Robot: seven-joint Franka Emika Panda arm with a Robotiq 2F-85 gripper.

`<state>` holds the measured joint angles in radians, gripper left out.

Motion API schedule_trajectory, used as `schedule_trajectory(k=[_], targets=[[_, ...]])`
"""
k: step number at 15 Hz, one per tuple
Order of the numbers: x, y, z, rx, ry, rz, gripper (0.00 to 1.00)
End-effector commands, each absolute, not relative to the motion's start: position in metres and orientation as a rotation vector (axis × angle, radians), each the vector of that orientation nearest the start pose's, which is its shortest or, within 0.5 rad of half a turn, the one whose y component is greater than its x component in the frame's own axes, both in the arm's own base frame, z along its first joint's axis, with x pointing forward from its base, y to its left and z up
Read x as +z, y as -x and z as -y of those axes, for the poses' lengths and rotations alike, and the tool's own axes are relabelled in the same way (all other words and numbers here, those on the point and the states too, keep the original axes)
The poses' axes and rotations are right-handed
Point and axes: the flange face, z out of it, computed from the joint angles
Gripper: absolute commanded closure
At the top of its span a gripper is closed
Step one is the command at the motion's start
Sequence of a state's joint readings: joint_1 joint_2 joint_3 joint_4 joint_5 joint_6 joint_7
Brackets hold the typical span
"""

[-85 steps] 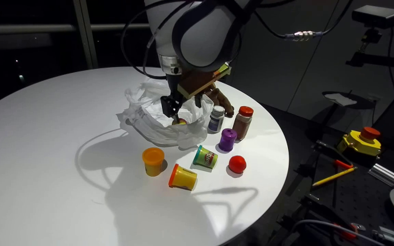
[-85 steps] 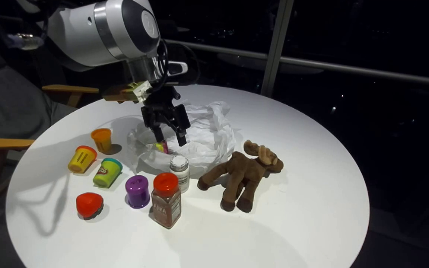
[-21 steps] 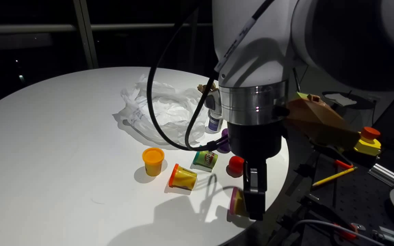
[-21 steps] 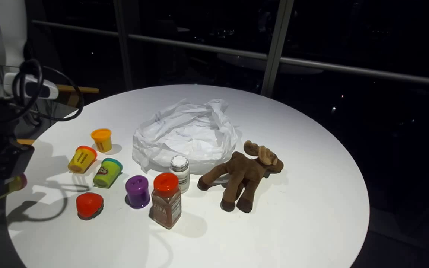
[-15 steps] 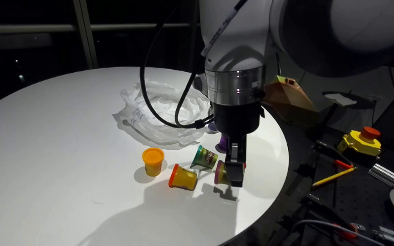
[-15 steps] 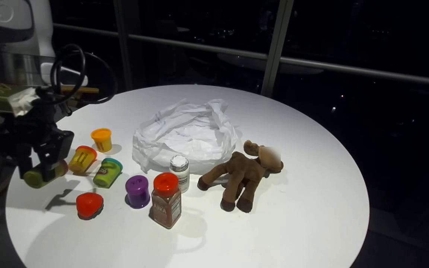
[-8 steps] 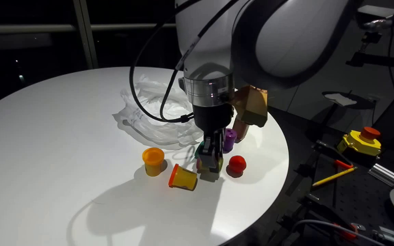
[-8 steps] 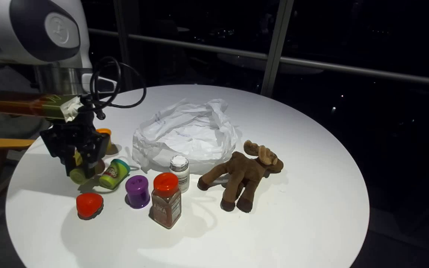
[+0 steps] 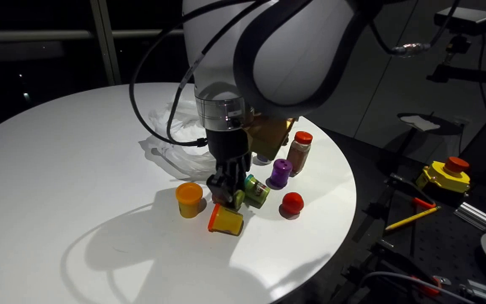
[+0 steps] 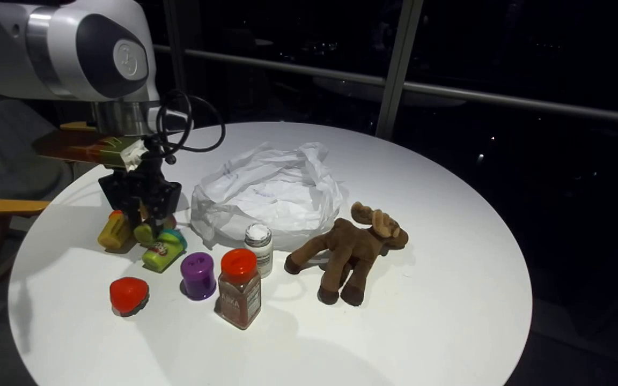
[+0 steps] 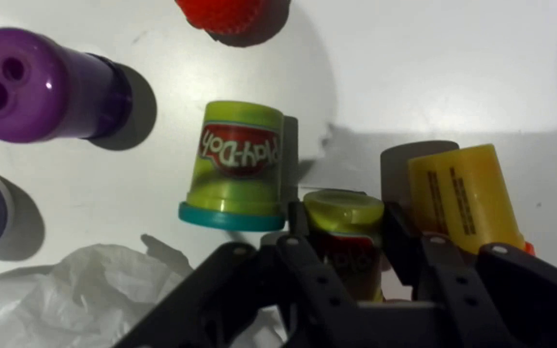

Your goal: Pick up all the objects from plastic bag and put it on the table.

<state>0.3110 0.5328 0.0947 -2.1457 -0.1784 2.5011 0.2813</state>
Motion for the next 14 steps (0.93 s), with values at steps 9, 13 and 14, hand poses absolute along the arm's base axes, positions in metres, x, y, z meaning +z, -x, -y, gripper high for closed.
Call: schedule_trajectory(k=[9,13,14], targets=[[0.131,-0.535,-0.267,0.121,3.201,0.42,0.79],[0.129,-0.544,-0.281,0.103,3.194,0.415,0.79],[0.127,-0.545,-0.283,0.098,3.193,0.414,0.79]])
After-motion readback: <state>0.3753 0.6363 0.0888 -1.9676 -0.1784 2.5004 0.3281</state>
